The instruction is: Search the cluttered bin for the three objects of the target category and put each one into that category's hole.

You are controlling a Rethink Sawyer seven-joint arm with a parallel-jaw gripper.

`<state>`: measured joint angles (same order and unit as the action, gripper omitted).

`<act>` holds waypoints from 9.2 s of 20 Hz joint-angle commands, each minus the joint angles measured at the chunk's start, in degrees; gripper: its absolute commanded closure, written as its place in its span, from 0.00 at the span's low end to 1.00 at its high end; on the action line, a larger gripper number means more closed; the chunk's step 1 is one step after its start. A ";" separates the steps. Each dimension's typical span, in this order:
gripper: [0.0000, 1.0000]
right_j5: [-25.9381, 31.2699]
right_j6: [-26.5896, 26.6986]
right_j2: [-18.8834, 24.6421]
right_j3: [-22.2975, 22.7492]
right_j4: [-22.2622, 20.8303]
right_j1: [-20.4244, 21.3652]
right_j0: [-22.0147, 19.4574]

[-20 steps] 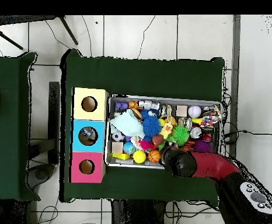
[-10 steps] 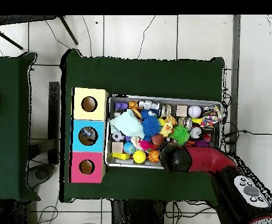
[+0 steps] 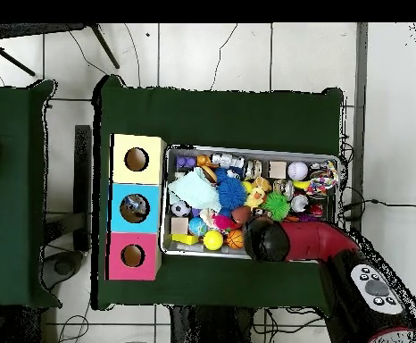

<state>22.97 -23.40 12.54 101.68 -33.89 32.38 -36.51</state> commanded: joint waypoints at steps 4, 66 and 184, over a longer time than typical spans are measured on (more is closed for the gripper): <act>0.00 3.77 -5.00 -0.85 -8.10 -3.21 -1.13 0.18; 1.00 0.36 -9.85 10.95 2.67 2.20 -5.45 -3.27; 0.00 12.04 -0.12 -0.71 -0.71 -1.14 12.48 -1.01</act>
<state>30.09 -23.57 11.52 104.61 -32.15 44.33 -33.13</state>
